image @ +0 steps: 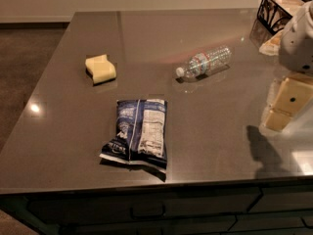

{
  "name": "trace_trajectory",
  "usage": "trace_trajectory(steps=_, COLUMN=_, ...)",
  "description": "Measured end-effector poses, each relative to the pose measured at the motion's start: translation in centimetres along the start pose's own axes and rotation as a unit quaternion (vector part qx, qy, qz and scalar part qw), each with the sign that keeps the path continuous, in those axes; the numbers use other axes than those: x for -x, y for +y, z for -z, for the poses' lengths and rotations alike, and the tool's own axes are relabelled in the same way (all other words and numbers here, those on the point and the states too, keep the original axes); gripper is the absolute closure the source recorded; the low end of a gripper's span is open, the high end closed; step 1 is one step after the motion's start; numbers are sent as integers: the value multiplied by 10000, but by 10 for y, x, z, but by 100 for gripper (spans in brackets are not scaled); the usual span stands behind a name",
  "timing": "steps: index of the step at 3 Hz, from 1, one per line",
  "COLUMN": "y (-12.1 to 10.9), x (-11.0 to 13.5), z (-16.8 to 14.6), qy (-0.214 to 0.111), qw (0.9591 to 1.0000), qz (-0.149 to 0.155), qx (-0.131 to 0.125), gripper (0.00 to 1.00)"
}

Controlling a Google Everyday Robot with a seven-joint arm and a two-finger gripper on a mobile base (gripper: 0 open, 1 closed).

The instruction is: Move blue chip bag near sponge

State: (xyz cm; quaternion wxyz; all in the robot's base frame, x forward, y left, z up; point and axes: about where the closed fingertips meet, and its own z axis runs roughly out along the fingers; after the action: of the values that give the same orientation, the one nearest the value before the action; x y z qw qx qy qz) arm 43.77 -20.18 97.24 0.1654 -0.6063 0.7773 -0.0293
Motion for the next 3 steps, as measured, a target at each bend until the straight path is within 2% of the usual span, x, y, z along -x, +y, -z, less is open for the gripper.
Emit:
trace_trajectory(steps=1, y=11, x=29, z=-14, qy=-99, qw=9999, qz=-86, qx=-13, gripper=0)
trace_trajectory(steps=3, y=51, x=87, z=-68, qy=-240, qw=9974, qz=-623, qx=290, gripper=0)
